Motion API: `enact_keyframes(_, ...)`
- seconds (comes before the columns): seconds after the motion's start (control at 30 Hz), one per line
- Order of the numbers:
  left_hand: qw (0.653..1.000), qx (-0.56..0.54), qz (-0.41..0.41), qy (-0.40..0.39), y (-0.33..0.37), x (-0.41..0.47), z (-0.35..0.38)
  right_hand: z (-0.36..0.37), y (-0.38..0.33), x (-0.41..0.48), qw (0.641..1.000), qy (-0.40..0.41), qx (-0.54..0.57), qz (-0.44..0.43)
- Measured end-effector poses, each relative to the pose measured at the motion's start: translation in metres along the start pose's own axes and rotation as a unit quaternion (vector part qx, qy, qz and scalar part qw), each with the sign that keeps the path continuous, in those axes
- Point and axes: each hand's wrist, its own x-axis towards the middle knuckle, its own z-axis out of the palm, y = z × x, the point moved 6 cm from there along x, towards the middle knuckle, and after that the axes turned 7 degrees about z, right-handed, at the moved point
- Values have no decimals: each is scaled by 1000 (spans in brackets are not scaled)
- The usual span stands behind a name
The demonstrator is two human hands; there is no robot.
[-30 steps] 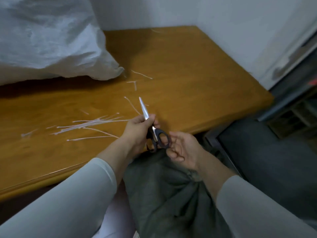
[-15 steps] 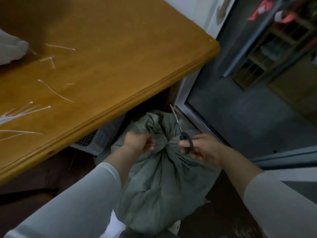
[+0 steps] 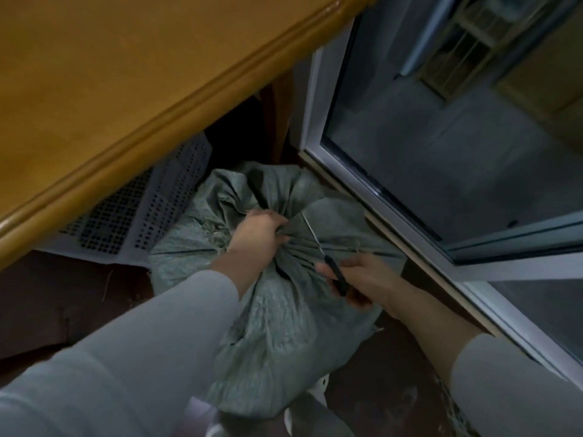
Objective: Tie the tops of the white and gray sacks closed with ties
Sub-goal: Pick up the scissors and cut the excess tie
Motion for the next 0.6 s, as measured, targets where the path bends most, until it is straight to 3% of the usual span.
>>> enact_keyframes(0.13, 1000, -4, 8, -5, -15, 12, 11, 0, 13, 21, 996, 16, -90, 9)
enact_keyframes(0.33, 993, -92, -66, 47, -36, 25, -1, 5, 21, 49, 961, 86, -262, -33)
enact_keyframes(0.43, 996, -62, -63, 25, -38, 34, -2, 7, 18, 51, 935, 126, -322, -79)
enact_keyframes(0.6, 999, 1, -31, -13, -39, 47, -4, 7, 10, 50, 923, 155, -336, -110)
